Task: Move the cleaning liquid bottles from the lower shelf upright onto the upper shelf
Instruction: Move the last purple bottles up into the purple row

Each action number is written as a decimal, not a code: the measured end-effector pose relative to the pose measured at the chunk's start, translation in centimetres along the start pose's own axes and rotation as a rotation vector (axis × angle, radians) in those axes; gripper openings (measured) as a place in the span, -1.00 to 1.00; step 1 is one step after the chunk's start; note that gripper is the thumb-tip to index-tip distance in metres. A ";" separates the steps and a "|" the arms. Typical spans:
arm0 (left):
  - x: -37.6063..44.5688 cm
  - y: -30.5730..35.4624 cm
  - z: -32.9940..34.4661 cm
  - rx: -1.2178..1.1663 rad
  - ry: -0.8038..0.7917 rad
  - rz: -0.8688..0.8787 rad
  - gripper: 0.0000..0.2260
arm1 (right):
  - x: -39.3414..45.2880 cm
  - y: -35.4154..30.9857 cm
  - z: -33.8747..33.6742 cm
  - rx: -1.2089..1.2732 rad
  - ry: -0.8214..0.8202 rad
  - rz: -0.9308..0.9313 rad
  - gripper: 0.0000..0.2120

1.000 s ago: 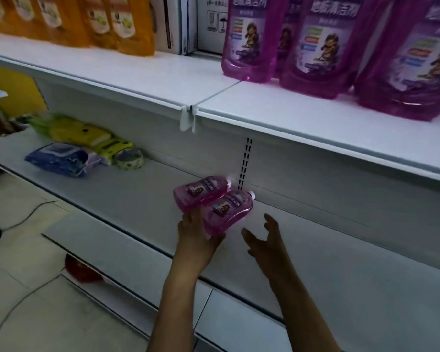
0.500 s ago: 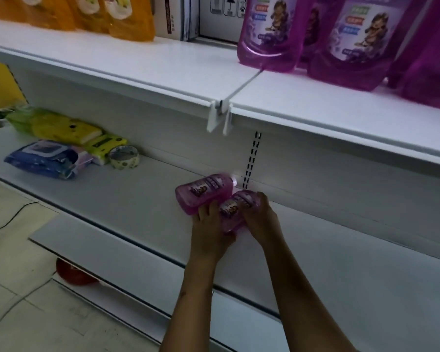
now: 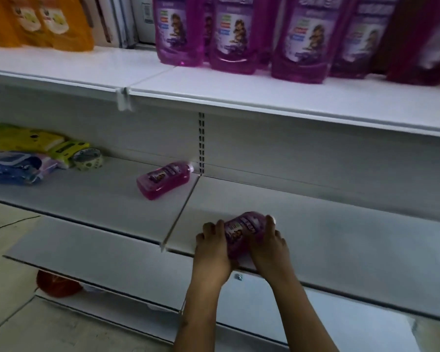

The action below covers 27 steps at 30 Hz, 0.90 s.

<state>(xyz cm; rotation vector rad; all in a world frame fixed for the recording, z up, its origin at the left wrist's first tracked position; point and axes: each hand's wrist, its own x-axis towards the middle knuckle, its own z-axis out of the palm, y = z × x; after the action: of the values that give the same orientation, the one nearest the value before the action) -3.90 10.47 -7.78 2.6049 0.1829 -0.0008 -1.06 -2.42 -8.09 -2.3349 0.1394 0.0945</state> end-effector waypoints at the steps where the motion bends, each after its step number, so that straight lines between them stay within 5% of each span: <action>1: -0.7 1.1 0.6 -0.002 -0.019 0.015 -0.32 | -0.8 0.9 -1.0 0.015 0.013 0.012 -0.37; 7: -3.8 6.3 2.6 -0.080 -0.162 0.082 -0.41 | -3.4 6.0 -7.2 0.167 -0.007 0.065 -0.40; 11: -4.8 10.4 1.0 -0.046 -0.030 0.258 -0.44 | -4.5 6.2 -10.7 0.562 0.027 0.013 -0.62; 17: -6.8 12.0 -5.2 -0.489 -0.074 0.329 -0.20 | -6.3 3.6 -15.3 0.812 0.090 -0.145 -0.27; 19: -7.6 11.9 -7.0 -0.746 -0.180 0.256 -0.08 | -6.8 2.7 -16.0 0.856 0.033 -0.172 -0.28; 21: -8.3 11.3 -8.1 -0.981 -0.288 0.262 -0.17 | -7.3 1.6 -15.7 0.907 -0.072 -0.196 -0.35; 27: -11.8 7.2 -11.3 -1.012 -0.248 0.271 -0.07 | -8.8 -2.6 -12.5 0.828 -0.311 -0.369 -0.33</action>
<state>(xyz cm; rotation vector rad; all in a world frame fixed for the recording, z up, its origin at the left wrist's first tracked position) -15.08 8.51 6.01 1.5810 -0.2163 -0.1066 -9.13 -9.06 3.40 -1.4643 -0.3484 0.1746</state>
